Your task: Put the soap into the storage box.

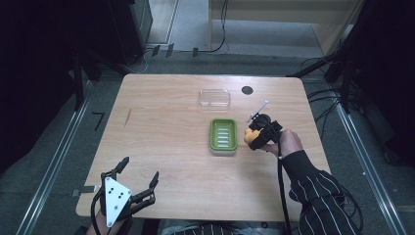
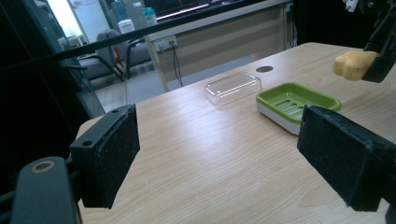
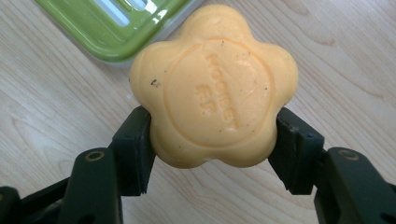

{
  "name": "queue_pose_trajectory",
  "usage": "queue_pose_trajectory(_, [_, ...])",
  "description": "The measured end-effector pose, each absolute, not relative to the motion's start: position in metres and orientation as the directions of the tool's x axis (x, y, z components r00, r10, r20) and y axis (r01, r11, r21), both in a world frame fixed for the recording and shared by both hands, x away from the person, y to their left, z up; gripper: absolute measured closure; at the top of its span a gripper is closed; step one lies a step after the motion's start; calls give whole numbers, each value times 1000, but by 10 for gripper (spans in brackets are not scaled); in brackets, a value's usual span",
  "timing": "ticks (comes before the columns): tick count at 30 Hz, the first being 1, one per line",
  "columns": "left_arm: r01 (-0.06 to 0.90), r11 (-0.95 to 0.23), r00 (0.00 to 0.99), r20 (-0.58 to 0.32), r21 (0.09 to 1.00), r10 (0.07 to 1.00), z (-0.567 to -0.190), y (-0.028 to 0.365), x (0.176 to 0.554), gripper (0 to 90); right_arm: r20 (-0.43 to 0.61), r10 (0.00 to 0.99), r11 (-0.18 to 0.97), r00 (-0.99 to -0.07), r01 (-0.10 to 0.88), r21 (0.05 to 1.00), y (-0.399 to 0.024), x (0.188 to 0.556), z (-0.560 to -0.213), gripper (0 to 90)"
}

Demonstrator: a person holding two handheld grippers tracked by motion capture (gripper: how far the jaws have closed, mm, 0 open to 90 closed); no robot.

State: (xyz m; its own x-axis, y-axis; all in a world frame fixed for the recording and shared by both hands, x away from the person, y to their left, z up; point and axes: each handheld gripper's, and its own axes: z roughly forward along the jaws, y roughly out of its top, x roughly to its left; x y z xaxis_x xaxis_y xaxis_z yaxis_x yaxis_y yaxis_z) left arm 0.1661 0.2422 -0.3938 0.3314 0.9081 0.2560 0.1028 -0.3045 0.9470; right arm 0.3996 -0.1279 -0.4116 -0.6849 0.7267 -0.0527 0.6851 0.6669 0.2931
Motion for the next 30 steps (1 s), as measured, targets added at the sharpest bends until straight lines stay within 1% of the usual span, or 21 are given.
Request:
queue_pose_trajectory(10, [101, -304, 334, 256, 947, 907, -394, 242, 167, 130, -57, 711, 683, -701, 669, 294, -116, 406, -409, 396])
queue_pose_trajectory(17, [100, -304, 335, 256, 947, 907, -394, 242, 167, 130, -60, 705, 684, -706, 657, 316, -108, 411, -404, 396])
queue_pose_trajectory(30, [100, -303, 334, 255, 948, 908, -394, 242, 167, 130, -69, 688, 700, -723, 635, 326, -93, 420, -400, 396])
